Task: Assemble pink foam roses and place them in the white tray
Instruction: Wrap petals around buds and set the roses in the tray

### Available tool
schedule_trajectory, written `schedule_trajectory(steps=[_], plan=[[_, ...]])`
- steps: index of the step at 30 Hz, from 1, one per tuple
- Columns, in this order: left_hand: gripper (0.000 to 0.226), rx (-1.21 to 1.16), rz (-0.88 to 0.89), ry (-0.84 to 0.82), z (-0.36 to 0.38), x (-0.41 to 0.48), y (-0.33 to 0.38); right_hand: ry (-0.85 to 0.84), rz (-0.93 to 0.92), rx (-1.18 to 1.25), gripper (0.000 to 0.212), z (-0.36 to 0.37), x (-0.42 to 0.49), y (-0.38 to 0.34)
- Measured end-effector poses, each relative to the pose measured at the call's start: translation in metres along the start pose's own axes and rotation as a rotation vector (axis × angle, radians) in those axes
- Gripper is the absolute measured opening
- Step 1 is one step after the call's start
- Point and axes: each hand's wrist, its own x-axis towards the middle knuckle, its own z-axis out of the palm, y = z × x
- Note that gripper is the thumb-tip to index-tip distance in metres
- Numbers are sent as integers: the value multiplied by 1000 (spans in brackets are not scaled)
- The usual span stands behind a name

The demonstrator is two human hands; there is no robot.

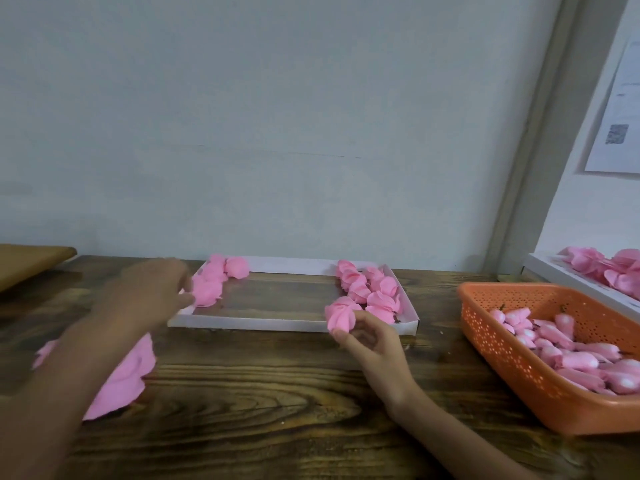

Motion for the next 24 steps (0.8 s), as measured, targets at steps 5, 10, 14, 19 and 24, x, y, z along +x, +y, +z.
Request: schedule_trajectory(steps=[5, 10, 14, 19, 24], plan=[[41, 198, -174, -315, 11, 22, -139, -4, 61, -33, 20, 2, 0, -1], [42, 69, -178, -329, 25, 26, -155, -6, 66, -57, 20, 4, 1, 0], [23, -37, -158, -239, 19, 25, -151, 2, 63, -58, 18, 2, 1, 0], [21, -96, -153, -196, 27, 37, -164, -2, 57, -60, 18, 3, 0, 2], [30, -174, 18, 143, 27, 37, -162, -19, 52, -61, 17, 3, 1, 2]])
